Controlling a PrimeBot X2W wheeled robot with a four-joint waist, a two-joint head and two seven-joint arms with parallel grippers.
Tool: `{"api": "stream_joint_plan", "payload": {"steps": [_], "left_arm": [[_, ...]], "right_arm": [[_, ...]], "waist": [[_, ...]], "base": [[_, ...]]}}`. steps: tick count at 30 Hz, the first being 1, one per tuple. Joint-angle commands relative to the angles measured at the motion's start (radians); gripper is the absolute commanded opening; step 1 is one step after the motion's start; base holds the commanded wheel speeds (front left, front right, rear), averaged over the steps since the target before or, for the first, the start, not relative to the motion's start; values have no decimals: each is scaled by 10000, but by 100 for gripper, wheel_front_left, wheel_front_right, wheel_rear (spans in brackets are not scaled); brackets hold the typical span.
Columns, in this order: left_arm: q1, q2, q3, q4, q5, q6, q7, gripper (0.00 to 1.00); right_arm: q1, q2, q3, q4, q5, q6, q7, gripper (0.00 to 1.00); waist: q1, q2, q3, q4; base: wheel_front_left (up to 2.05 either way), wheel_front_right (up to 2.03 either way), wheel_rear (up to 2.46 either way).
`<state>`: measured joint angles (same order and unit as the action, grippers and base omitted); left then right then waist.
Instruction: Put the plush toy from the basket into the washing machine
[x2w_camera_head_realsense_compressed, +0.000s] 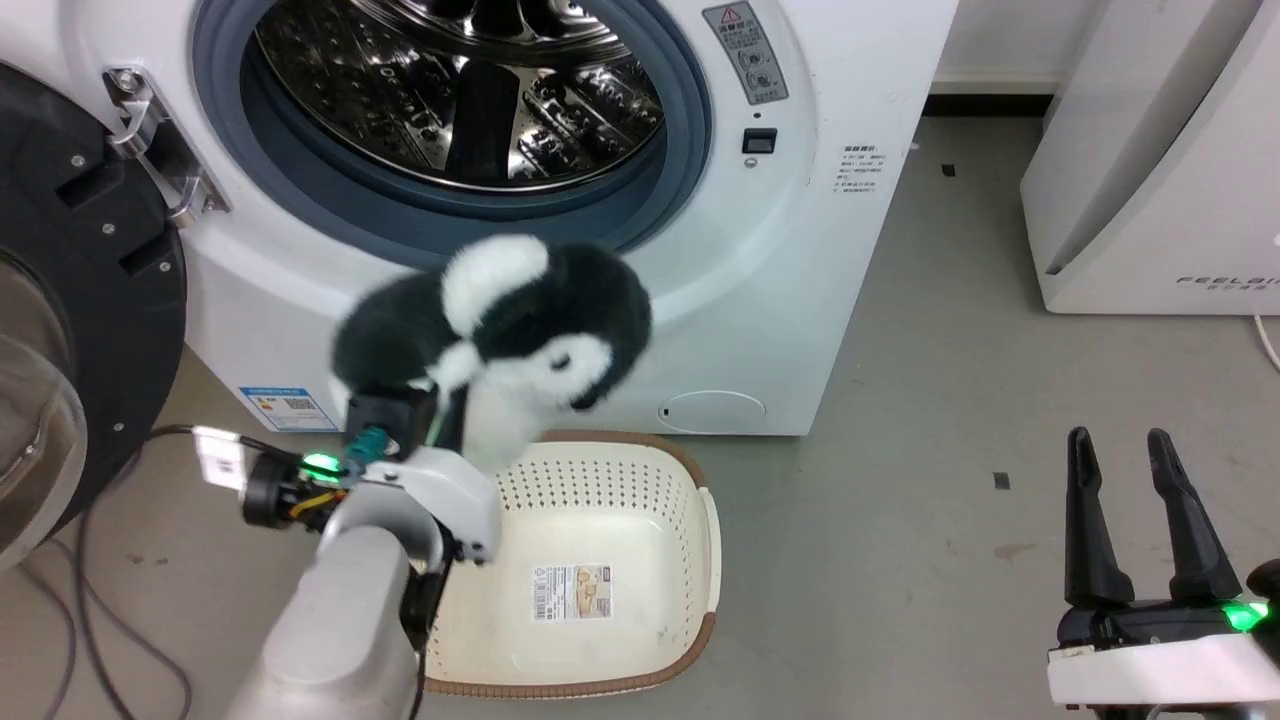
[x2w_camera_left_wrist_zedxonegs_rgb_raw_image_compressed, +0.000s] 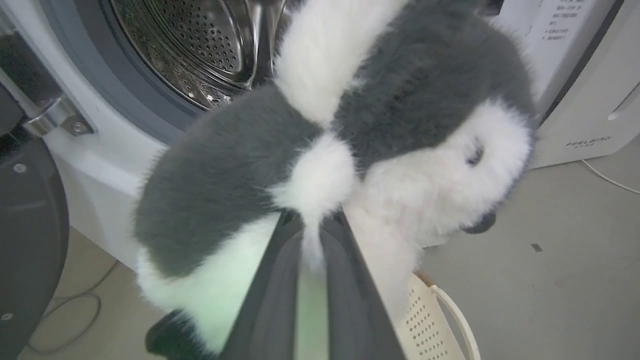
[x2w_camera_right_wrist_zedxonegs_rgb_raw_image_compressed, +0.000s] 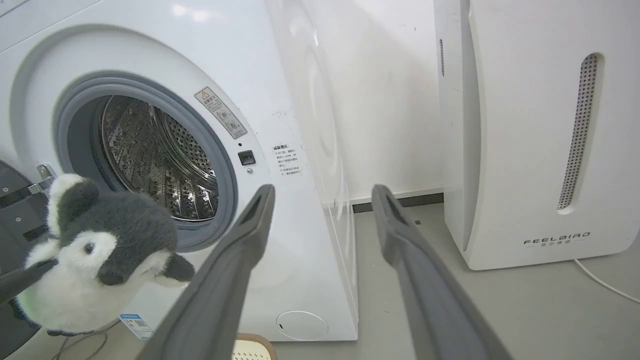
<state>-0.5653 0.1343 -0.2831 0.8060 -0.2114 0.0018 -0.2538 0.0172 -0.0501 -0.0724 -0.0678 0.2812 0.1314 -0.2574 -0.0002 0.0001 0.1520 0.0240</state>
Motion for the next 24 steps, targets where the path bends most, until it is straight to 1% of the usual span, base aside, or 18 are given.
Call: {"api": "stream_joint_plan", "payload": {"steps": [1,7,14,24], "left_arm": [[98,84,157,-379,93,121,-78,0],[-34,184,762,-1312,167,377,-79,0],[-1016,300,1516,-1807,262,529,-79,0],[-3220,767,2281,-1574,628,736,-79,0]], "right_arm": [[113,-1,-2,-29,35,-7,-44,100],[-178,-1,162,-120,78,-7,-44,100],[-738,-1,201,-280,57,-7,-44,100],[-1648,-1,325,-448,248,-7,-44,100]], "waist": [[2,-1,59,-14],[2,-1,587,-197],[2,-1,1745,-614],[2,-1,3632,-1676]], "base": [[0,0,0],[0,0,0],[0,0,0],[0,0,0]]}}
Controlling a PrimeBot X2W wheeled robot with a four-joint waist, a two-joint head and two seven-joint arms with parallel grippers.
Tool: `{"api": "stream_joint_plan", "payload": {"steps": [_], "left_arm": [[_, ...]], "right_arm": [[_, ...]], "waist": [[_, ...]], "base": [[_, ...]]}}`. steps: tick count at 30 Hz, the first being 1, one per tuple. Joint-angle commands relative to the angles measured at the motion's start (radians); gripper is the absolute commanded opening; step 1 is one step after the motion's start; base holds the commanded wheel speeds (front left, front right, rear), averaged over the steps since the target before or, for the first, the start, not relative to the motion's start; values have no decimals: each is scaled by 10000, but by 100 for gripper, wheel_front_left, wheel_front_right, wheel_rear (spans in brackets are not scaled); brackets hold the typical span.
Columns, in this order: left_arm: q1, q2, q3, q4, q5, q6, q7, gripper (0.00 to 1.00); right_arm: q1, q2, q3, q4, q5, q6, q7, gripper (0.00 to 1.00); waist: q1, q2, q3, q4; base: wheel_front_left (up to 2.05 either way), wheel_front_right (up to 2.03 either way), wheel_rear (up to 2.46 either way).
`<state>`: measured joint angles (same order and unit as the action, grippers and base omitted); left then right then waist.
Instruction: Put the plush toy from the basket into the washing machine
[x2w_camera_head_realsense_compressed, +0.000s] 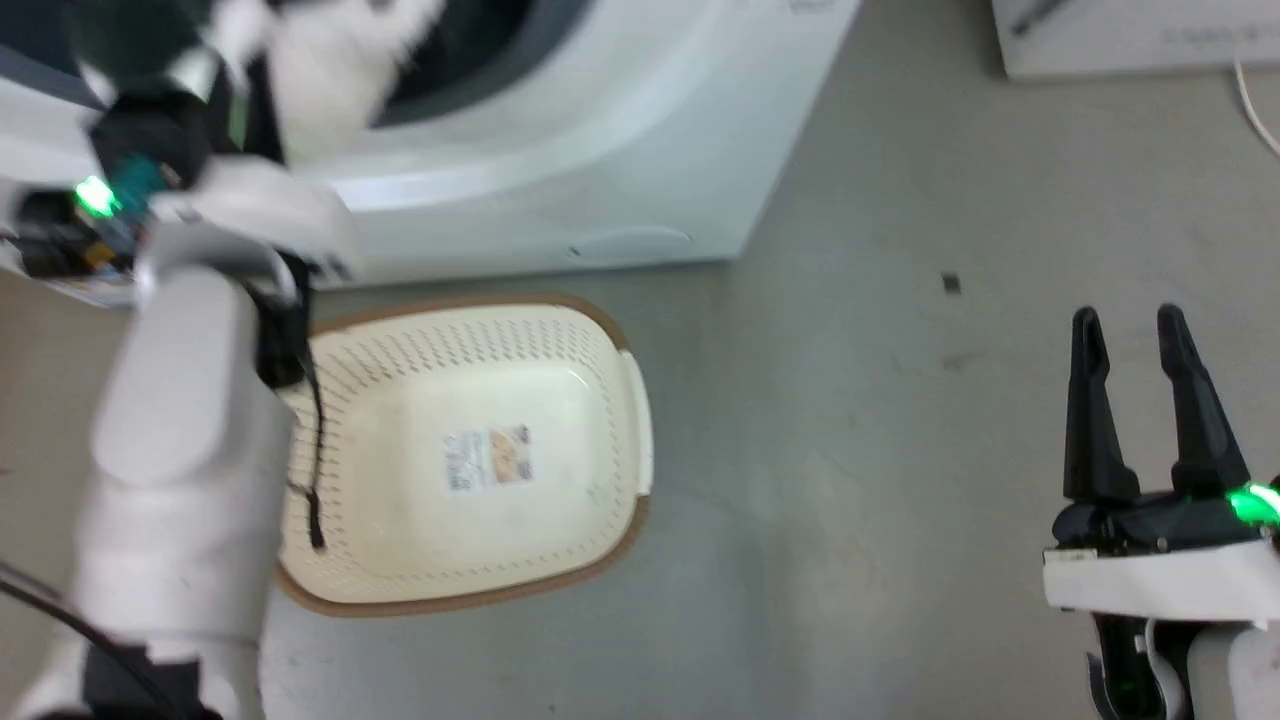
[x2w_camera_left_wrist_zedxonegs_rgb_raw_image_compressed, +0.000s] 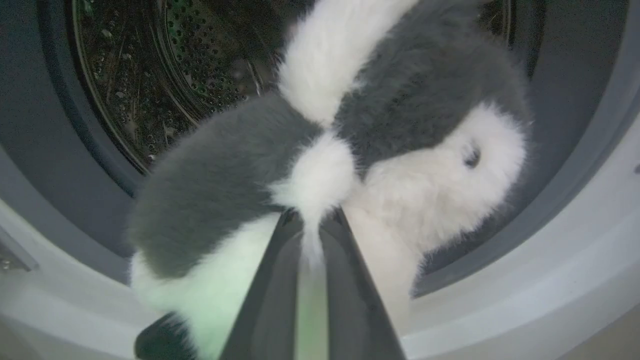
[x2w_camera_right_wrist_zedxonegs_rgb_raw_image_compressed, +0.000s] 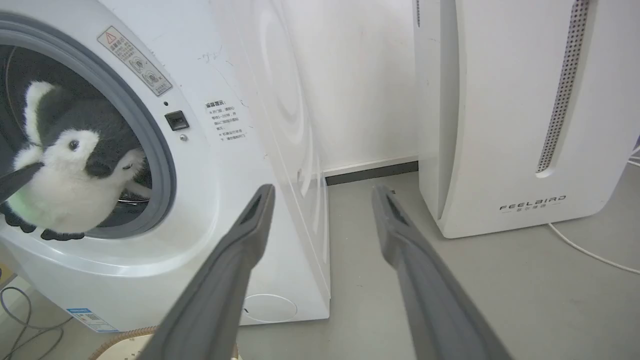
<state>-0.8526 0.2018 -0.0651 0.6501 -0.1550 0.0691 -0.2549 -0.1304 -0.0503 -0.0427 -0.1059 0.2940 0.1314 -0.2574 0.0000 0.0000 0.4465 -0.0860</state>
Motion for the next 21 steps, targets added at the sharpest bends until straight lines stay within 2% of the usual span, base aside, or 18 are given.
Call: {"api": "stream_joint_plan", "payload": {"steps": [1,11,21], "left_arm": [[-607,169,188,15,76,84,-68,0],[-3355,1237,697,622,330,104,-68,0],[-4926,2217,1073,1126,503,168,-68,0]], "right_arm": [[-253,1,53,-84,159,-7,-44,100],[-1065,1,221,-331,650,-7,-44,100],[-1389,1,435,-519,961,-7,-44,100]], "waist": [[0,0,874,-686],[0,0,2567,-1684],[0,0,3293,-2273]], "base": [[0,0,0],[0,0,0],[0,0,0]]}}
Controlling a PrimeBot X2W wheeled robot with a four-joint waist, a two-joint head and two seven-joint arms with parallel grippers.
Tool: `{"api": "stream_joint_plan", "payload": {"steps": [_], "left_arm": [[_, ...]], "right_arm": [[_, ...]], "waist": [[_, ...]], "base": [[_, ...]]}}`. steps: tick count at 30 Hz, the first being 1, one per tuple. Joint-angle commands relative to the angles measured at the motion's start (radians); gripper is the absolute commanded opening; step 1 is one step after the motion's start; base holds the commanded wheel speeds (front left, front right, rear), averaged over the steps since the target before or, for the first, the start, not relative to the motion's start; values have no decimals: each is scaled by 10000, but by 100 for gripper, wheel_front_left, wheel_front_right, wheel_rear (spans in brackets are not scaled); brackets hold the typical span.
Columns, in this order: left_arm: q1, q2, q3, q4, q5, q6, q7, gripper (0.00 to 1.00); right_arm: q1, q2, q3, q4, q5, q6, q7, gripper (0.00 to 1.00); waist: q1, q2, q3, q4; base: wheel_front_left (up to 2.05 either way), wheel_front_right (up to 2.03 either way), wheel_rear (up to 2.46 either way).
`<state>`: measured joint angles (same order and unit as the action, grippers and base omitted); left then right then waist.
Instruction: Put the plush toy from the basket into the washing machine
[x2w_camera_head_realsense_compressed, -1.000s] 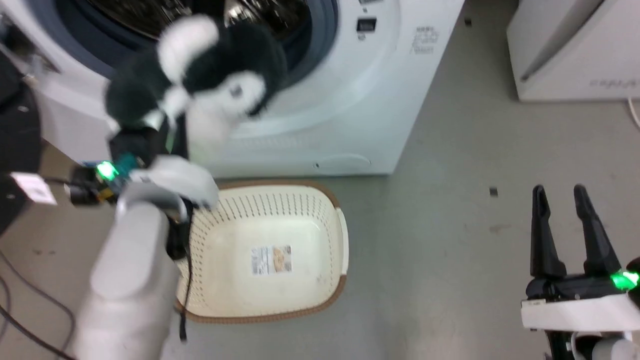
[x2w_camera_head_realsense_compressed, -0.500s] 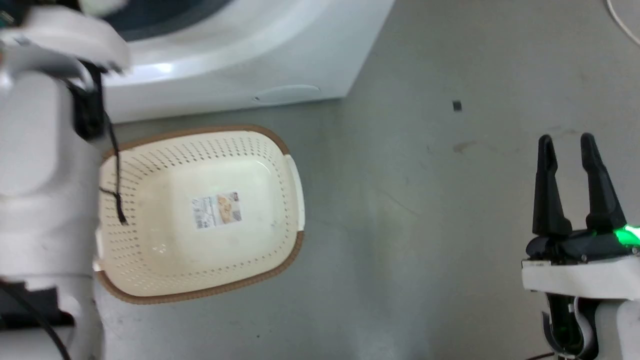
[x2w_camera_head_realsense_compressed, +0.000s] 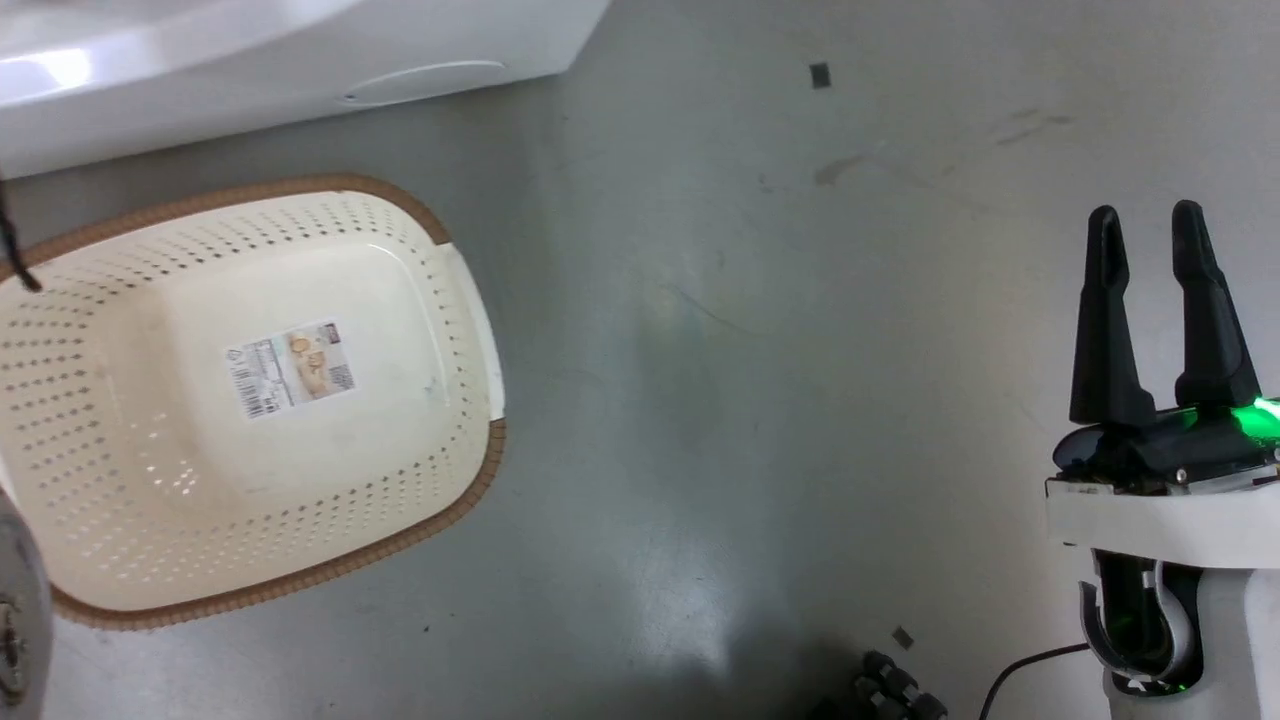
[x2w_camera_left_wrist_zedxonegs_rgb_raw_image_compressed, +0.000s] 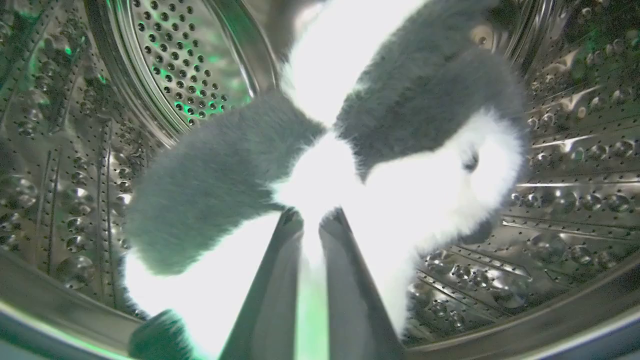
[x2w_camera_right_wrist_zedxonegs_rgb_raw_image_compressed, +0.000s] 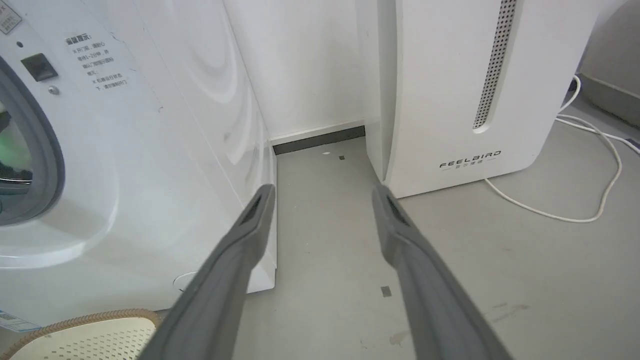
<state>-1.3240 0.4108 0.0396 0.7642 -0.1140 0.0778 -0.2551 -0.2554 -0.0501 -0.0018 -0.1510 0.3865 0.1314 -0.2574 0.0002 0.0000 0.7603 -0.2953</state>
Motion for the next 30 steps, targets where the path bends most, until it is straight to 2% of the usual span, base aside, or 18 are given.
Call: {"api": "stream_joint_plan", "payload": {"steps": [1,6,15,24,30], "left_arm": [[-237,195,20,15,149,111,-66,100],[-205,244,-118,131,329,108,-66,100],[919,-241,-38,98,217,195,-66,100],[3308,-983,24,-889,286,333,-66,100],[5226,-1742,-13,-2143,303,376,-66,100]], "right_arm": [[-143,-1,53,-74,48,-7,-44,100],[-172,-1,132,-78,42,-7,-44,100],[-81,-1,62,80,-226,-7,-44,100],[271,-1,54,238,-777,-7,-44,100],[838,-1,-31,417,-1134,-7,-44,100]], "waist": [[-2,0,167,-200],[-2,0,134,-145],[-2,0,-692,287],[-2,0,-2150,965],[-2,0,-3326,1557]], "base": [[0,0,0],[0,0,0],[0,0,0],[0,0,0],[0,0,0]]}}
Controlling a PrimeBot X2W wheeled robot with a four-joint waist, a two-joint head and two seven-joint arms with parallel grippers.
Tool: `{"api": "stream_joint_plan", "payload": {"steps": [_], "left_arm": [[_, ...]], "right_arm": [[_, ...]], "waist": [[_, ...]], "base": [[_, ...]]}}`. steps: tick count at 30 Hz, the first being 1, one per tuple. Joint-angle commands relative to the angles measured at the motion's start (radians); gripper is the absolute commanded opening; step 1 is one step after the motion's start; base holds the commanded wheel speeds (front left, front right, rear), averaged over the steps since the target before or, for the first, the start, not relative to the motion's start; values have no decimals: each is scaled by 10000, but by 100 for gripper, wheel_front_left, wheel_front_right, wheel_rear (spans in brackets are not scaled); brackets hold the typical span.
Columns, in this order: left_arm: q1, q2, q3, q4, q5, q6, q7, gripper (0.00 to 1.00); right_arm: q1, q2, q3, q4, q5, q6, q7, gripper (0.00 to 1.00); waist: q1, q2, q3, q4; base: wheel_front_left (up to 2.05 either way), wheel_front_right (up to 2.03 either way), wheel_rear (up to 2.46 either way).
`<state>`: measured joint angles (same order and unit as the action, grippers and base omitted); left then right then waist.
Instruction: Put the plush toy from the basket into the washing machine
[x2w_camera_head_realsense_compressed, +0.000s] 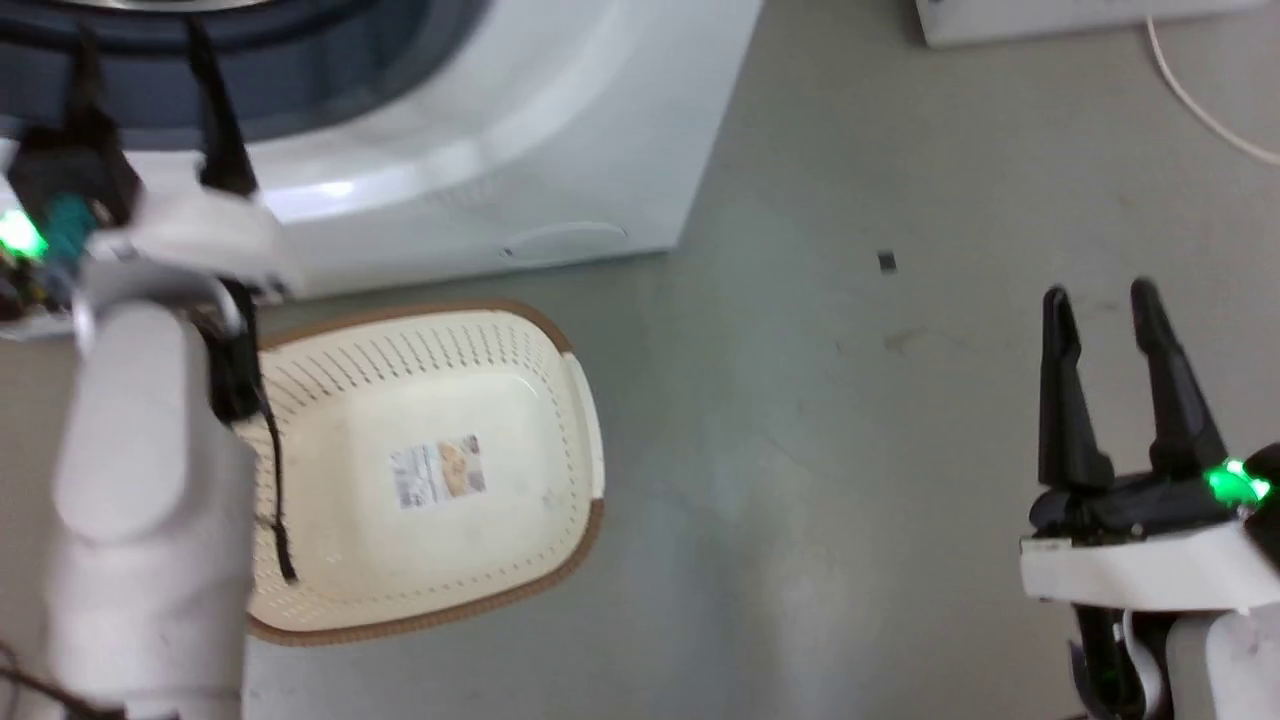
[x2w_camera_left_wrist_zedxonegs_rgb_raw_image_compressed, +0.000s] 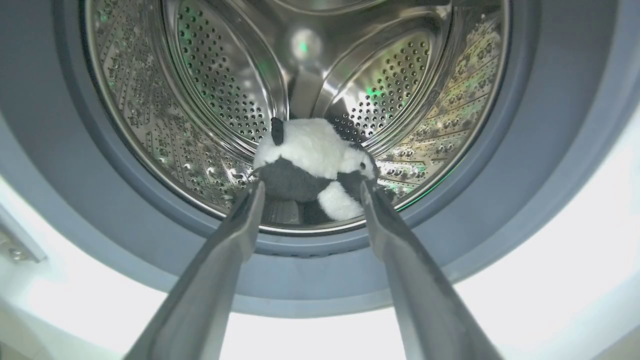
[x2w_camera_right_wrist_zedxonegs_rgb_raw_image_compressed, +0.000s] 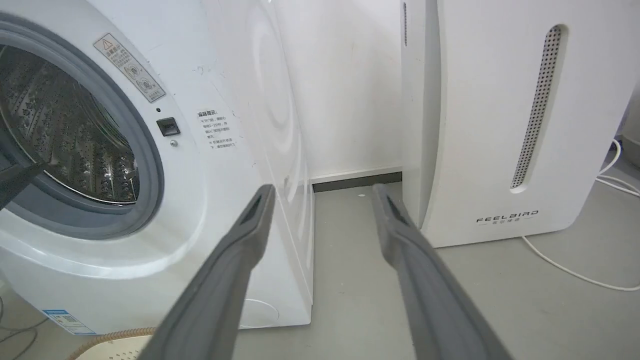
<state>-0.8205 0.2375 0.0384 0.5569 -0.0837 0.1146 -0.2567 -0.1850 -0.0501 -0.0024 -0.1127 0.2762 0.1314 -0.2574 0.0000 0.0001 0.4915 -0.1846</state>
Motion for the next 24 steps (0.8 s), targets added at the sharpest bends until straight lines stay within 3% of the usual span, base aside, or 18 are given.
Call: {"api": "stream_joint_plan", "payload": {"steps": [1,15,24], "left_arm": [[509,-99,-12,-254,24,-3,-51,100],[4131,-1109,-32,-2505,249,-279,-51,100],[6213,-1463,-319,-3528,613,-150,-51,100]], "right_arm": [[246,-1,-16,66,-93,-7,-44,100],[1247,-1,235,453,-719,-7,-44,100],[1983,-1,200,692,-917,-7,-44,100]], "waist": [[0,-1,-836,533],[0,-1,-3096,1559],[0,-1,-4142,2039]], "base": [[0,0,0],[0,0,0],[0,0,0]]}}
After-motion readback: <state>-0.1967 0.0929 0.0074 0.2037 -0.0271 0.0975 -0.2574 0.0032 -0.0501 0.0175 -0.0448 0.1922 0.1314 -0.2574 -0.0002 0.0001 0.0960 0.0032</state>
